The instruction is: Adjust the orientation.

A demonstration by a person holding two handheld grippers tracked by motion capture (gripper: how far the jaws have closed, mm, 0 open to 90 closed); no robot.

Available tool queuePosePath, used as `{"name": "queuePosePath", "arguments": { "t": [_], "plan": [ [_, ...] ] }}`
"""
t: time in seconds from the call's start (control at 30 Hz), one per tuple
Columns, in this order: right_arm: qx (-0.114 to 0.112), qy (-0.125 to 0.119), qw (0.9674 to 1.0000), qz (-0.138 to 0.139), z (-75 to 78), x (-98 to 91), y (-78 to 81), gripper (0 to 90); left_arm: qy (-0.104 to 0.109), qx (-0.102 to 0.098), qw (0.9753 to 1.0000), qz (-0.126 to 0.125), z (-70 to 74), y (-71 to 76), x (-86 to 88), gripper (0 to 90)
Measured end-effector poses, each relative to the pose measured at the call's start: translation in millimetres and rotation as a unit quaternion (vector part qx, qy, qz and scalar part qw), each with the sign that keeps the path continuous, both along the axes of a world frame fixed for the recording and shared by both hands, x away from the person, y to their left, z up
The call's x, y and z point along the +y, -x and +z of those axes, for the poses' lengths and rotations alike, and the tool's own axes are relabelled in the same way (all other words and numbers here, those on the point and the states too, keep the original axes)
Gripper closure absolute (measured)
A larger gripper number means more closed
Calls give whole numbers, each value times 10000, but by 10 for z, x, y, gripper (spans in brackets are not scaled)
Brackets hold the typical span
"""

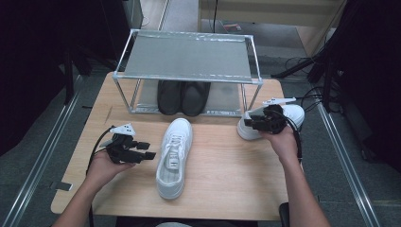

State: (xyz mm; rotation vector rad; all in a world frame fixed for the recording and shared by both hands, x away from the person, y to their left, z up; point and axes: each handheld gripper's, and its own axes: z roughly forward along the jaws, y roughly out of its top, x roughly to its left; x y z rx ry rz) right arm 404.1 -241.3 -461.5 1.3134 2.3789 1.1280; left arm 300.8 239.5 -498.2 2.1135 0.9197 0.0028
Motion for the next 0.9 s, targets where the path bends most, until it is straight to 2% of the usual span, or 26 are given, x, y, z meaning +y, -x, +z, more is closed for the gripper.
{"name": "queuePosePath", "arguments": {
  "t": [0.1, 0.17, 0.33, 0.37, 0.43, 0.53, 0.6, 0.7, 0.83, 0.9],
  "plan": [
    [134, 175, 9998, -6, -105, 23, -72, 594, -30, 14, 10000, 13, -4, -1, -4, 438],
    [203, 168, 9996, 60, -160, 56, -108, 601, -31, 36, 10000, 5, -8, 0, -6, 437],
    [279, 372, 9988, 150, -252, 153, -162, 628, -51, 65, 10000, 20, -12, -5, 0, 437],
    [355, 500, 9979, 200, -313, 194, -189, 635, -43, 63, 10000, 18, -14, -7, 6, 435],
    [331, 493, 9979, 239, -308, 191, -199, 647, -50, 42, 10000, 27, -13, -9, 10, 433],
    [443, 294, 9981, 296, -335, 163, -205, 680, -59, 70, 10000, 31, -20, -13, 5, 431],
    [480, 297, 9979, 323, -329, 167, -198, 706, -65, 75, 9999, 31, -19, -11, 2, 429],
    [439, 408, 9974, 400, -314, 192, -192, 749, -60, 51, 10000, 41, -10, -9, 12, 428],
    [335, 793, 9953, 450, -271, 261, -160, 771, -26, 58, 9999, 98, -7, -12, 36, 427],
    [296, 896, 9943, 490, -262, 278, -148, 773, -32, 65, 9999, 111, -5, -16, 48, 428]
  ]
}}
